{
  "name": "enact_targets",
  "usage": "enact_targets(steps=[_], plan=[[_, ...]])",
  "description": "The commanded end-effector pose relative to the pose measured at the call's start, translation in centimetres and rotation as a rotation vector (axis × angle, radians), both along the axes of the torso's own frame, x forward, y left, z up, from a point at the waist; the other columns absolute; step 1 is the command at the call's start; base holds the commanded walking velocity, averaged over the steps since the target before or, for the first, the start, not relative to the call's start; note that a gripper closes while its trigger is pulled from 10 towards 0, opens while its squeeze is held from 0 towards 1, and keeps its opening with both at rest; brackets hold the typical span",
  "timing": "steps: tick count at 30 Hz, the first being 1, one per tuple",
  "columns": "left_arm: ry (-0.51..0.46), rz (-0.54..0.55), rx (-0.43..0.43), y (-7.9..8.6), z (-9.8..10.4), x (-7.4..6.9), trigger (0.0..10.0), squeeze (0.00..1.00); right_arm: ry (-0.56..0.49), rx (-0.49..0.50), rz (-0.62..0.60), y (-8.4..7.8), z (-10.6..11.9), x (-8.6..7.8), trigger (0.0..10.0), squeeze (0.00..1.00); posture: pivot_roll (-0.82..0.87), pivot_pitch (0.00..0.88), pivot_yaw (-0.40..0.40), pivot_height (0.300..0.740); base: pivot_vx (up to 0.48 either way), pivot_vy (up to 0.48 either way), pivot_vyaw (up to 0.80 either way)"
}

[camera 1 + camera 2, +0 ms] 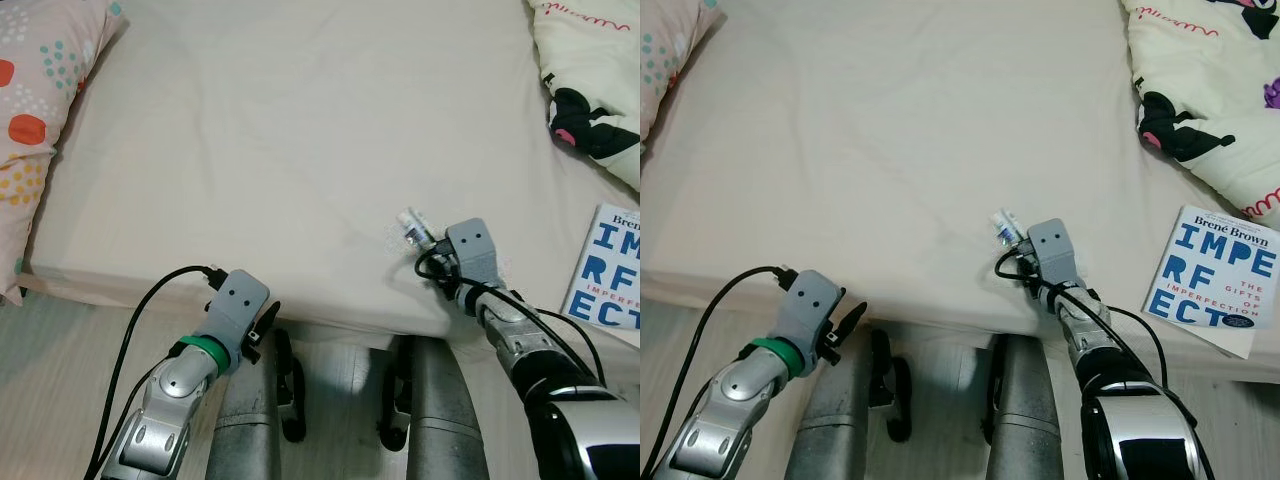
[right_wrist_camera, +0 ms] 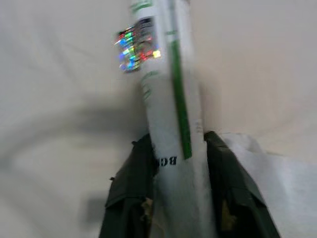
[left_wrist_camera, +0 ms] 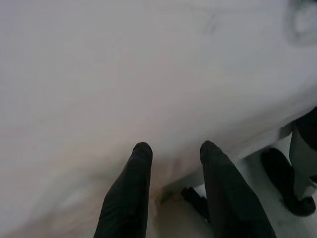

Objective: Clean up the room

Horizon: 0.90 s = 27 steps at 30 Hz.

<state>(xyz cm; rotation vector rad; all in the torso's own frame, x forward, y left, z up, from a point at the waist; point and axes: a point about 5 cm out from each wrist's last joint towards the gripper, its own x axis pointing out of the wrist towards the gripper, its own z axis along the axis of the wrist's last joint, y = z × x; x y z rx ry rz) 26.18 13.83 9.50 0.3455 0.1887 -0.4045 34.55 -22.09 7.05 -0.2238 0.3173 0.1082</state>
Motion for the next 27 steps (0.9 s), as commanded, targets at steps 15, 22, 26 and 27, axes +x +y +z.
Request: enact_targets(steps=[15, 22, 26, 27], plan=[[-0.008, 0.031, -0.035, -1.4, -0.6, 2.0, 10.0, 0.0, -0.175, 0.238, 0.152, 3.6, 1.4, 0.1, 0.0, 0.0, 0.04, 0.194, 0.073, 0.625, 0.0, 0.0, 0.0], [-0.088, 0.047, -0.119, -2.4, 1.0, 3.1, 10.0, 0.0, -0.494, 0.301, 0.147, 5.4, 5.7, -1.4, 10.0, 0.0, -0.02, 0.103, 0.043, 0.625, 0.0, 0.0, 0.0], [-0.143, 0.063, -0.18, -2.5, 2.3, 3.4, 10.0, 0.0, -0.532, 0.319, 0.109, 6.3, 5.1, -3.5, 10.0, 0.0, -0.05, 0.06, 0.035, 0.625, 0.0, 0.0, 0.0], [-0.16, 0.07, -0.197, -2.5, 2.7, 3.5, 10.0, 0.0, -0.521, 0.319, 0.095, 6.4, 4.4, -4.2, 10.0, 0.0, -0.06, 0.049, 0.034, 0.625, 0.0, 0.0, 0.0]])
